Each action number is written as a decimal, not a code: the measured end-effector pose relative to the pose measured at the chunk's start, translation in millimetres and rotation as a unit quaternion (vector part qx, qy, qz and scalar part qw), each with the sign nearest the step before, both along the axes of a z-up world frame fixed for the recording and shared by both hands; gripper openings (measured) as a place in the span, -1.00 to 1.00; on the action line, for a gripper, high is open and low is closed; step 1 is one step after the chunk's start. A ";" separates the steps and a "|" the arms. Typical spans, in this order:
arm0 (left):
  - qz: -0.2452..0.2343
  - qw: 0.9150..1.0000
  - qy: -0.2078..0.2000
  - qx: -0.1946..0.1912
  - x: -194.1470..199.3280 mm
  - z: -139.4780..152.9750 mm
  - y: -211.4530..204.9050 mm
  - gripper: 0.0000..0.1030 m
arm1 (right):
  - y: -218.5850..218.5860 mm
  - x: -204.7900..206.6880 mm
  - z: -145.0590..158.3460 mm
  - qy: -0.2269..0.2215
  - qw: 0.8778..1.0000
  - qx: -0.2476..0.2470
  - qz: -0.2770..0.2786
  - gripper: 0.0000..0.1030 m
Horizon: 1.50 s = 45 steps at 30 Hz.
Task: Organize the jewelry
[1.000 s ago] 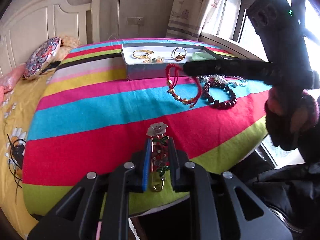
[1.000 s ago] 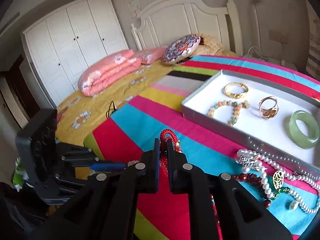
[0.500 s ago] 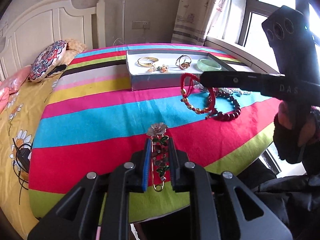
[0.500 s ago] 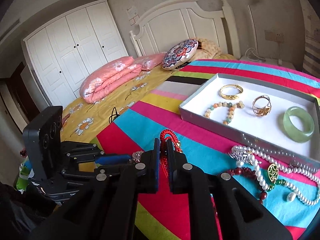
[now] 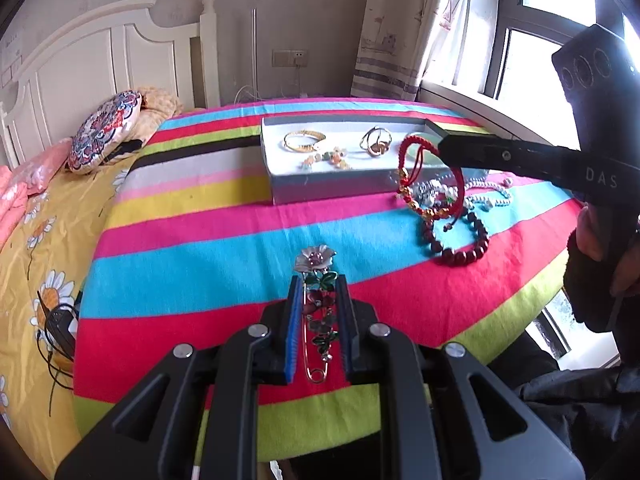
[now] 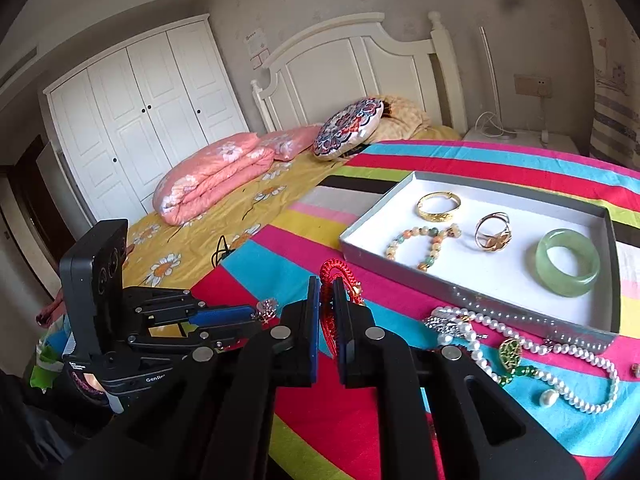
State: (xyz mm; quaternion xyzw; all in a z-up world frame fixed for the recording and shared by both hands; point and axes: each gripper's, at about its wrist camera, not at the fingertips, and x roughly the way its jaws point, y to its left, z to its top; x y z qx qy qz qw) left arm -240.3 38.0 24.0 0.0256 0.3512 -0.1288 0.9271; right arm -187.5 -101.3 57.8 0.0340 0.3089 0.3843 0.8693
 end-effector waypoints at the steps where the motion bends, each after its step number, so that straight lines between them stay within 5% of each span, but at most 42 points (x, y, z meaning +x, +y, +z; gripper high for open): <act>1: 0.000 1.000 -0.002 0.001 1.9 1.6 -1.2 -0.69 | -1.5 0.0 1.1 -0.002 1.000 0.001 -0.002 -0.80; 29: -0.053 0.998 -0.016 -0.037 109.0 59.0 -51.6 -0.69 | -76.5 69.7 27.5 -0.030 0.992 -0.015 -0.124 -0.80; 45: -0.096 0.995 0.023 0.021 157.0 28.3 -107.8 -0.69 | -64.8 161.3 16.2 -0.013 0.982 -0.110 -0.152 -0.80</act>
